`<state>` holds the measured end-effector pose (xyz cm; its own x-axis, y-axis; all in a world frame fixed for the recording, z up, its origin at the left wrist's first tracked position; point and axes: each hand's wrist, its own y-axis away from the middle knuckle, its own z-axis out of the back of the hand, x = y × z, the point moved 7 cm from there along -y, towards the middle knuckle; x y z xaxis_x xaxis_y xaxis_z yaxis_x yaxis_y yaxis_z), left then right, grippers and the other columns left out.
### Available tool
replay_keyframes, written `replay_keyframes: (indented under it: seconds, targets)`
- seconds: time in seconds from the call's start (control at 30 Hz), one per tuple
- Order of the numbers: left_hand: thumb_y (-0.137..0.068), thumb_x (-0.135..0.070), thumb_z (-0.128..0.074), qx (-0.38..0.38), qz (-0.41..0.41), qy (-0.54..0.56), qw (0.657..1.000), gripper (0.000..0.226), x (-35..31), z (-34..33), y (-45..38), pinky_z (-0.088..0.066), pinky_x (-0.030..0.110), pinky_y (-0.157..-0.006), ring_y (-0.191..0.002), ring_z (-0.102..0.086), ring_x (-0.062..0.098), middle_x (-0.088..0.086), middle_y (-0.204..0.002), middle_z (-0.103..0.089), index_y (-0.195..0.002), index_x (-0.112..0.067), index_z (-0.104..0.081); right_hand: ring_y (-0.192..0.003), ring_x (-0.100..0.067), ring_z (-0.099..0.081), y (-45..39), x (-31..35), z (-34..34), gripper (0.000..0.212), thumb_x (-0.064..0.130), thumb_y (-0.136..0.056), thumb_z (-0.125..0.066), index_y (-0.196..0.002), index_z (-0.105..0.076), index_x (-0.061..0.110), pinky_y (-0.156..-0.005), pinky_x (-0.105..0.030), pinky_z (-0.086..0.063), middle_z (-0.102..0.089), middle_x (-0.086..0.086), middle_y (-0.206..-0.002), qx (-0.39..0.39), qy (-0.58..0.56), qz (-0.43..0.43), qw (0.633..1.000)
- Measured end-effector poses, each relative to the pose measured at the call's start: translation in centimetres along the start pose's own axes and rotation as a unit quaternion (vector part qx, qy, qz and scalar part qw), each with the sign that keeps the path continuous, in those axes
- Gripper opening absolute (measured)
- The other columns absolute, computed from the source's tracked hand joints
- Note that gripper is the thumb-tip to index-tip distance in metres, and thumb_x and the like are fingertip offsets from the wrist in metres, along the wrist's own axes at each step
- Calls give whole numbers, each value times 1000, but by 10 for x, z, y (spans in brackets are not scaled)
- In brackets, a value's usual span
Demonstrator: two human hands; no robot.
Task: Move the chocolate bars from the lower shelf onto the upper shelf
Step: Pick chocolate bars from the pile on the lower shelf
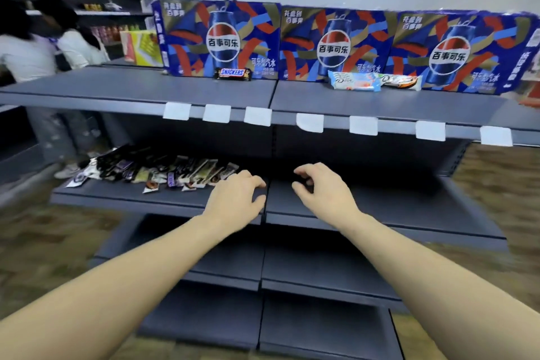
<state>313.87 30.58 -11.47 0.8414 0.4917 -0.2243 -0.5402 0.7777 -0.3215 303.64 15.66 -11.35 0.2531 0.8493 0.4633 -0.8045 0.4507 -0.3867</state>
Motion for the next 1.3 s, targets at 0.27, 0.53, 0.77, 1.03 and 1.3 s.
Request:
replay_keyframes:
  seconds: [0.27, 0.53, 0.77, 1.03, 1.3]
  targets:
    - [-94, -37, -52, 25, 62, 11, 998, 36, 58, -29, 24, -46, 35, -91, -112, -54, 17, -4, -121, -56, -128, -26, -55, -114, -8, -54, -9, 26, -90, 47, 42, -94, -56, -138, -45, 30, -92, -31, -48, -53, 10, -128, 92, -22, -3, 996]
    - [-94, -36, -52, 47, 96, 24, 994, 39, 133, -58, 1, -45, 32, -88, -116, -49, 18, -3, -124, -53, -131, -25, -53, -112, -10, -54, -55, 28, -169, 49, 40, -94, -56, -139, -44, 28, -93, -34, -49, -54, 7, -128, 139, -21, -28, 990]
    - [-93, -33, -54, 88, 123, 36, 988, 46, 210, -108, -34, -47, 36, -91, -121, -43, 22, 0, -131, -48, -136, -20, -47, -126, -22, -50, -101, 18, -263, 56, 36, -94, -56, -145, -38, 23, -101, -39, -44, -47, 1, -141, 213, 0, -60, 975]
    - [-91, -34, -55, 104, 113, 21, 988, 57, 266, -160, -76, -45, 41, -98, -133, -29, 28, 8, -147, -30, -143, -19, -37, -143, -30, -24, -151, 12, -342, 66, 37, -95, -53, -154, -26, 24, -116, -41, -27, -22, -4, -160, 226, 41, -51, 972]
    - [-92, -39, -47, 53, 99, -26, 993, 52, 279, -183, -90, -35, 40, -102, -129, -30, 28, 9, -144, -35, -142, -27, -41, -146, -24, -10, -173, 8, -368, 62, 40, -97, -42, -154, -18, 39, -118, -40, -13, -6, 2, -164, 197, 71, -40, 977]
